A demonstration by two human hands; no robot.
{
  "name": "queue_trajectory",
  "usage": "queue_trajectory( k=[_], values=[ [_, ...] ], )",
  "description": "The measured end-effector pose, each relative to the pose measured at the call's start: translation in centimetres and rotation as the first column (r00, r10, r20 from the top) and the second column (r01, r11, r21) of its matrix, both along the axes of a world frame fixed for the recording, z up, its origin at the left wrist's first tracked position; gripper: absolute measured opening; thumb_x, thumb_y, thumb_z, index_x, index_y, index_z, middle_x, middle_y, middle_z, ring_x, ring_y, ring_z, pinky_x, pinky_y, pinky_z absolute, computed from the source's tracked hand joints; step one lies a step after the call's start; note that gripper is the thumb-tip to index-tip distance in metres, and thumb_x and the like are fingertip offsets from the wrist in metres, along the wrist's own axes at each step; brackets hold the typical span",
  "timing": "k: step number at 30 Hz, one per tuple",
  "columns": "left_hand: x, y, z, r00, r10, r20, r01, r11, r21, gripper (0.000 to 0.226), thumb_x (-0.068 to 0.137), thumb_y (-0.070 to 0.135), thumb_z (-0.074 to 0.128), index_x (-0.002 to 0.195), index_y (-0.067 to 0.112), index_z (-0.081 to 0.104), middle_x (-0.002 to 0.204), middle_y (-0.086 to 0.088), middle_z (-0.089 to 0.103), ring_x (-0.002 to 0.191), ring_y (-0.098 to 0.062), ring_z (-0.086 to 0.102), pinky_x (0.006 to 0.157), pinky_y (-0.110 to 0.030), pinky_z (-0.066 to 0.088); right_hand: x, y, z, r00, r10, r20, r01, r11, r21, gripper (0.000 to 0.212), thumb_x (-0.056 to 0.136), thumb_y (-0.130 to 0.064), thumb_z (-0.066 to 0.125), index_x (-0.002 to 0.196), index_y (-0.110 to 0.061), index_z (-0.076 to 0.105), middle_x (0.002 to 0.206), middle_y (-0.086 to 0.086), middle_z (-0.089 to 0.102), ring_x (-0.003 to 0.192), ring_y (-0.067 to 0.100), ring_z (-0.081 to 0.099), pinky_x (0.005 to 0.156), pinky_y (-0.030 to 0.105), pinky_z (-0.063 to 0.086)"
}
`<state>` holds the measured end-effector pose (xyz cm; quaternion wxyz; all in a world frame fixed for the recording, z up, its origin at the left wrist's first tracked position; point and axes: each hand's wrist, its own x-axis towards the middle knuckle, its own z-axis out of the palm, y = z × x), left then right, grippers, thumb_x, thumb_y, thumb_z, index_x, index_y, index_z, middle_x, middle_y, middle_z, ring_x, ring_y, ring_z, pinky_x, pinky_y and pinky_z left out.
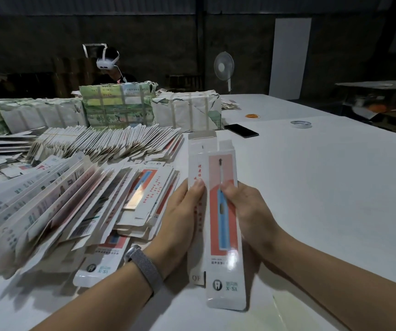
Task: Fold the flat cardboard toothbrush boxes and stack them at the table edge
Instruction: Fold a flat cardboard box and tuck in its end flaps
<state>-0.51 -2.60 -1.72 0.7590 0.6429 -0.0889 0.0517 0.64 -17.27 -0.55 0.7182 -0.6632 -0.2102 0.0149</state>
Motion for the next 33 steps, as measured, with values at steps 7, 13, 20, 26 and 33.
queue_trajectory(
  k=[7,13,20,26,33],
  values=[
    [-0.5,-0.6,0.1,0.997,-0.072,-0.024,0.070,0.995,-0.074,0.026,0.093,0.040,0.056,0.107,0.024,0.071,0.093,-0.012,0.077,0.074,-0.025,0.076,0.064,-0.031,0.061,0.3,-0.6,0.0,0.995,-0.035,-0.094,0.045,0.993,0.111,0.051,0.081,-0.059,0.041,0.107,-0.024,0.067,0.087,0.006,0.076,0.079,0.029,0.075,0.069,0.033,0.062],
    [-0.7,-1.2,0.1,0.995,-0.069,0.065,0.069,0.998,0.008,0.040,0.092,0.037,0.062,0.127,0.022,0.051,0.102,-0.005,0.074,0.089,-0.024,0.076,0.072,-0.030,0.060,0.5,-0.1,-0.1,0.998,-0.066,0.012,0.065,0.997,0.052,0.031,0.093,-0.056,0.049,0.116,-0.036,0.057,0.096,-0.009,0.075,0.088,0.019,0.075,0.069,0.025,0.059],
    [-0.4,-2.0,-0.5,0.985,-0.036,0.172,0.026,0.998,0.063,0.059,0.084,0.035,0.072,0.133,0.033,0.040,0.104,0.006,0.071,0.095,-0.021,0.075,0.073,-0.027,0.060,0.8,0.0,-0.3,0.997,-0.069,0.039,0.065,0.993,0.101,0.039,0.089,-0.049,0.047,0.128,-0.044,0.049,0.108,-0.009,0.072,0.100,0.020,0.073,0.077,0.032,0.061],
    [-0.5,-2.2,-0.7,0.982,-0.043,0.186,0.025,0.995,0.098,0.044,0.088,0.042,0.063,0.127,0.041,0.042,0.102,0.016,0.069,0.097,-0.013,0.074,0.073,-0.022,0.059,0.6,0.5,-0.6,0.998,-0.052,0.033,0.047,0.991,0.126,0.047,0.097,-0.047,0.049,0.142,-0.035,0.041,0.112,-0.008,0.070,0.104,0.018,0.071,0.080,0.030,0.060],
    [-0.6,-1.7,-0.2,0.985,-0.148,0.084,0.142,0.987,0.075,0.042,0.092,0.046,0.050,0.132,0.035,0.043,0.100,0.001,0.073,0.092,-0.023,0.075,0.073,-0.026,0.059,0.9,0.6,-0.9,0.995,-0.076,0.064,0.073,0.996,0.055,0.056,0.093,-0.051,0.044,0.146,-0.041,0.032,0.110,-0.017,0.070,0.102,0.013,0.071,0.079,0.026,0.059]
  ],
)
